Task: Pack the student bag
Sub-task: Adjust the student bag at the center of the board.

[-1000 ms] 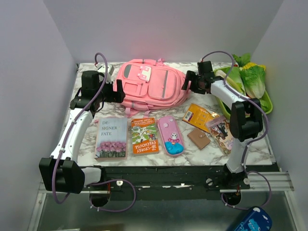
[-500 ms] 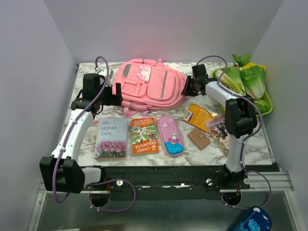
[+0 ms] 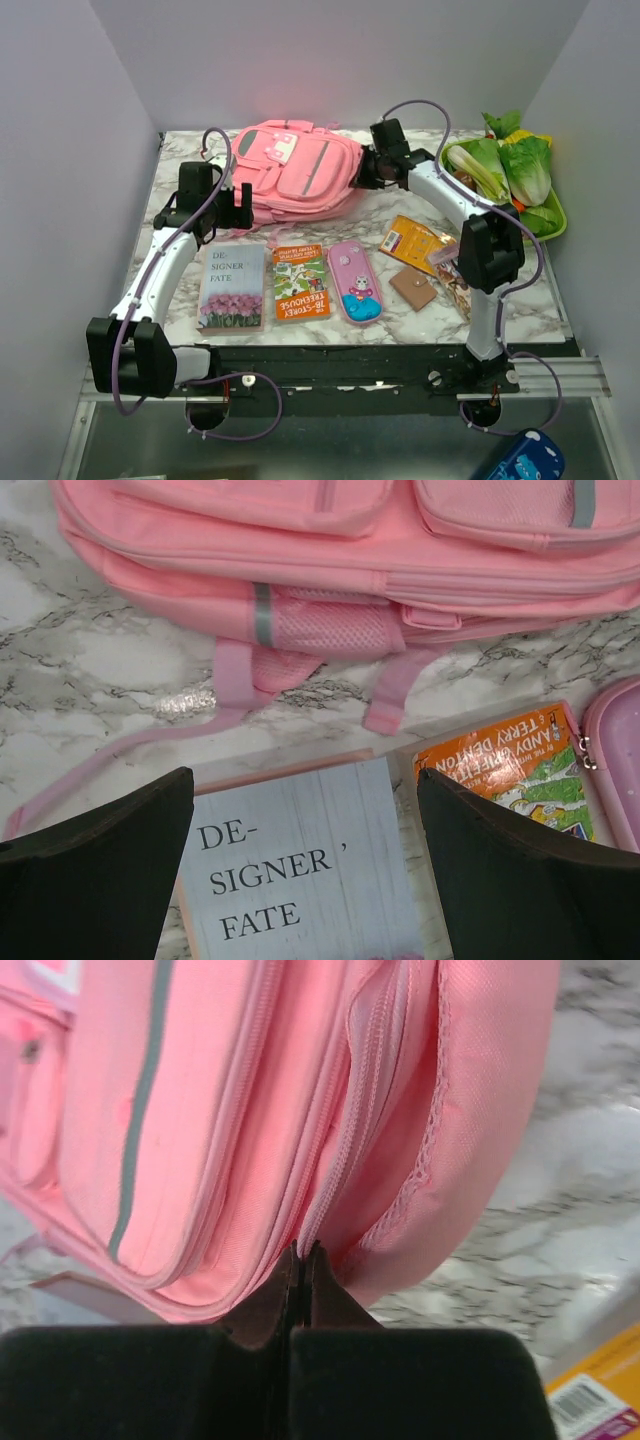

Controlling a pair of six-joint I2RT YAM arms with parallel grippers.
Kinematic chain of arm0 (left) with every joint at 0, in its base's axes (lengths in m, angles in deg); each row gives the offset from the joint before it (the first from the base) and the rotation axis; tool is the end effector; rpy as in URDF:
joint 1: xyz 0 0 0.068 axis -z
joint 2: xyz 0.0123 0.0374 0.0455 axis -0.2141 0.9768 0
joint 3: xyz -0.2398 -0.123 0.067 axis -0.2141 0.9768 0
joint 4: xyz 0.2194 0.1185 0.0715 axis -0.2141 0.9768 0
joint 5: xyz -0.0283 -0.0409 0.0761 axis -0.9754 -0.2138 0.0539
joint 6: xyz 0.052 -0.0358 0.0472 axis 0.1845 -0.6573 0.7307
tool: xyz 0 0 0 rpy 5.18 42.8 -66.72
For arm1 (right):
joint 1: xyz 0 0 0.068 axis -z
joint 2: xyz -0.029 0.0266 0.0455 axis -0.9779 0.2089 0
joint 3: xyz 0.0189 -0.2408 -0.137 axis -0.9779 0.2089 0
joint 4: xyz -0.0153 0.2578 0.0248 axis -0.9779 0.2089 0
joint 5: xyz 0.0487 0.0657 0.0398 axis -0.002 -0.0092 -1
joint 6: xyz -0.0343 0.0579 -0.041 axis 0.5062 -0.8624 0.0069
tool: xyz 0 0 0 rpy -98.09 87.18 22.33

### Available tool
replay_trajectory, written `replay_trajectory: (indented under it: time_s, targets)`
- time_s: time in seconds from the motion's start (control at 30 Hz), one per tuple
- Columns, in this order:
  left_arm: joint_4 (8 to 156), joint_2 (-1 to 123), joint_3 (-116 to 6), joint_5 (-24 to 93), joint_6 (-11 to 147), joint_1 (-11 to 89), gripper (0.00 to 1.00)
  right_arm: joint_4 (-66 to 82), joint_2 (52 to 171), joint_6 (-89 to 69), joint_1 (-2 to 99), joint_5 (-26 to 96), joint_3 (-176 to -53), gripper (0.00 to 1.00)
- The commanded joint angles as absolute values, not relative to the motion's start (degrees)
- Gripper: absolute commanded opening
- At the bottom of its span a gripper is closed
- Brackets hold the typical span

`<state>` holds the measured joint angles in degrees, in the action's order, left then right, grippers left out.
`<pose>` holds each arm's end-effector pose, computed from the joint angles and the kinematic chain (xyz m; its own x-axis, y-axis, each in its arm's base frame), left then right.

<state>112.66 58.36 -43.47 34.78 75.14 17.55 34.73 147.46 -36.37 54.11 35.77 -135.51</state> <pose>0.2952 -0.0365 0.2861 -0.6627 -0.0223 -0.7485 0.1426 0.9775 -0.1554 0.4413 0.2036 0.2226 -0.8212 0.2320 -0.5213 -0.0286 0.8957 0.4437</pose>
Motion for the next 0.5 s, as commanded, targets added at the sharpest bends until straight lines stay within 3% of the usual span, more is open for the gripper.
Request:
replay_trajectory:
  time_s: [0.0, 0.27, 0.47]
  targets:
    - [112.2, 57.0, -42.3, 36.2, 75.3, 17.1, 0.99, 33.6, 140.8, -40.5, 48.3, 33.1, -144.4, 0.01]
    - [111.5, 55.6, -40.3, 37.2, 76.7, 17.1, 0.99, 33.9, 134.9, -41.5, 39.0, 38.1, -140.4, 0.01]
    - [110.4, 55.8, -38.0, 44.2, 80.9, 17.1, 0.99, 31.8, 126.2, -43.3, 33.5, 44.1, -125.1, 0.01]
